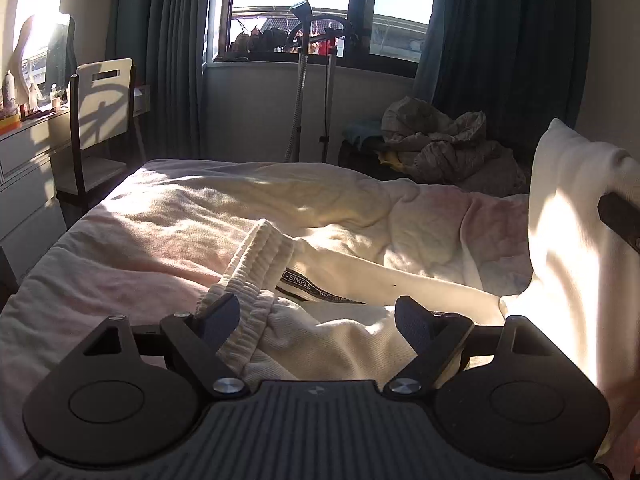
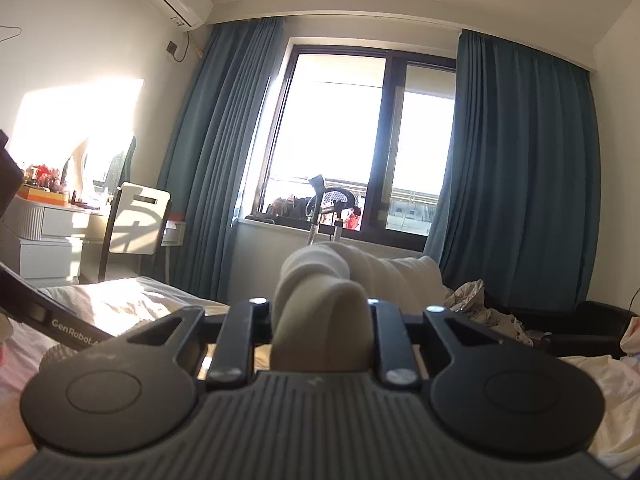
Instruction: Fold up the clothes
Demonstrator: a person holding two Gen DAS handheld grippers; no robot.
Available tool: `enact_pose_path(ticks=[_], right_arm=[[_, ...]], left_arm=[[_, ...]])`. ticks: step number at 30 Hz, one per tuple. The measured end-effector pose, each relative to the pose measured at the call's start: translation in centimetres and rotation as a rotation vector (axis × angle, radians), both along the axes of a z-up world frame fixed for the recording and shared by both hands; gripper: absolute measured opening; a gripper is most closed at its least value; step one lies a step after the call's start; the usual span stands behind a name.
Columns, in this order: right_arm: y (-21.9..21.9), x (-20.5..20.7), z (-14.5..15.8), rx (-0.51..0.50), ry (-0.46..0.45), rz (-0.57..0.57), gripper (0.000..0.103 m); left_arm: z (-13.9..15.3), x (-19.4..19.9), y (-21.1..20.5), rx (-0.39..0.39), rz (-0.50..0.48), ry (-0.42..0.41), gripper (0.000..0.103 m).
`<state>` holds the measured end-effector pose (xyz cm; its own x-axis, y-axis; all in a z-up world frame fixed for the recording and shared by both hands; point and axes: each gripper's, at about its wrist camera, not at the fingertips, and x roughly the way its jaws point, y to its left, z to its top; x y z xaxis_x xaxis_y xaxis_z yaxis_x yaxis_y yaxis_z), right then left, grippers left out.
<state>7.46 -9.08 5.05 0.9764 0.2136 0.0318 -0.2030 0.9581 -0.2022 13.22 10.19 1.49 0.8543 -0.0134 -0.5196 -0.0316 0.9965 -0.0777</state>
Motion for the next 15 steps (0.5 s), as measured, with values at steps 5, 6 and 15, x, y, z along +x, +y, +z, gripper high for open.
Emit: enact_pose_path(ticks=[5, 6, 15], right_arm=[[6.0, 1.5, -2.3, -0.059, 0.055, 0.047, 0.022], [7.3, 1.8, -2.9, -0.065, 0.069, 0.065, 0.022], [16.8, 3.6, -8.8, -0.156, 0.206, 0.2, 0.022]], left_arm=[[0.1, -0.1, 3.7, -0.057, 0.068, -0.01, 0.087], [0.1, -0.2, 4.6, -0.078, 0.081, -0.011, 0.087], [-1.0, -0.4, 9.4, -0.205, 0.146, -0.001, 0.087]])
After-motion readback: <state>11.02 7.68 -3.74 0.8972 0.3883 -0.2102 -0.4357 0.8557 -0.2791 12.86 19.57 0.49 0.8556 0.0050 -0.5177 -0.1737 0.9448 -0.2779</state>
